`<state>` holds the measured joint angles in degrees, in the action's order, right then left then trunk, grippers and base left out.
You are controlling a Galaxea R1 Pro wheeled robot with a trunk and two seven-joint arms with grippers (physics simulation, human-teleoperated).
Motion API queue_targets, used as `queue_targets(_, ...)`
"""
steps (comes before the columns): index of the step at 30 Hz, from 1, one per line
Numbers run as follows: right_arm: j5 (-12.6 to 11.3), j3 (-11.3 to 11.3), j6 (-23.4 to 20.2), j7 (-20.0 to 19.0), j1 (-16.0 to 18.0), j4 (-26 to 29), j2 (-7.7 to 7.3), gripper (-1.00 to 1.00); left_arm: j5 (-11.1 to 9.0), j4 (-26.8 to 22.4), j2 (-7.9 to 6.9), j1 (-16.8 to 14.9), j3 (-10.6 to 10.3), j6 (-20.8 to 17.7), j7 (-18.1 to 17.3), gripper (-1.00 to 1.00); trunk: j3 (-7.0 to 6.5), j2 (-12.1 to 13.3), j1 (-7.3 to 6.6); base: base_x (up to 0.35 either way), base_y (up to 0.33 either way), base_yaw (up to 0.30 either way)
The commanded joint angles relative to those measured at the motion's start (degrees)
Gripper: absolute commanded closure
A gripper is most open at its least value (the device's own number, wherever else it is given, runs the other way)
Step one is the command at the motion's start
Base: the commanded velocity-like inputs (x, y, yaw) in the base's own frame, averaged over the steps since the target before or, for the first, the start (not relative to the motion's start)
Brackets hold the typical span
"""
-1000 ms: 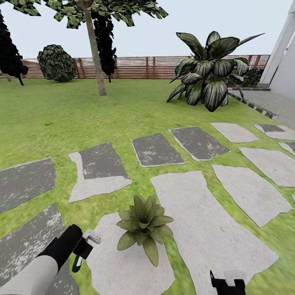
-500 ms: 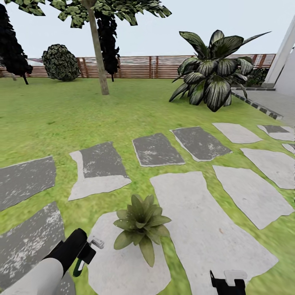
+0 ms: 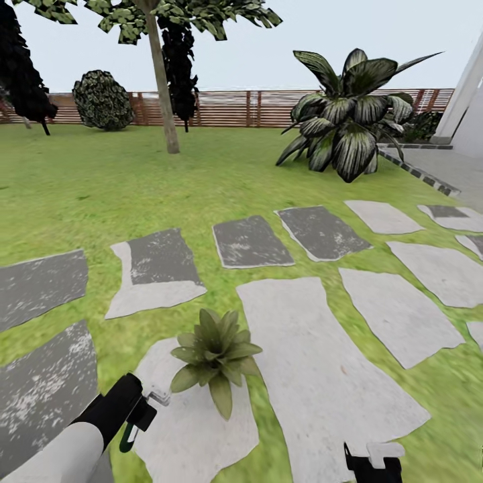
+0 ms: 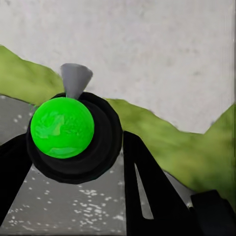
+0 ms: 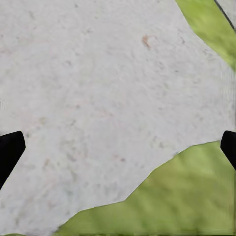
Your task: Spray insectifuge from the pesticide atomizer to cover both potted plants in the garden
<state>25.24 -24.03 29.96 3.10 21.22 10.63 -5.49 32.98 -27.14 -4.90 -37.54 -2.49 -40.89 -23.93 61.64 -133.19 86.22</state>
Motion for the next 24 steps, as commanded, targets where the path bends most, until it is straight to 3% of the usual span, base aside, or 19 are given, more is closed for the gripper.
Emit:
queue_targets(1,0.6,-0.2,0.2,0.3,0.0,-0.1,0.02,-1.0,0.5,-0.1,-0.03,0.0,-0.2,-0.1,-0.5,1.0,0.05,0.0,-0.03,-0.189,-0.129,0.222)
queue_targets(10,0.6,-0.2,0.2,0.3,0.0,-0.1,0.04,-1.0,0.5,0.1,0.05,-0.1,0.0,-0.2,-0.7,1.0,0.05,0.0,-0.03,0.039,-0.014,0.24)
queue_targets(24,0.6,-0.2,0.2,0.3,0.0,-0.1,0.04,-1.0,0.6,-0.1,0.21,0.0,-0.1,-0.8,-0.6,1.0,0.05,0.0,-0.03,0.007,-0.018,0.01)
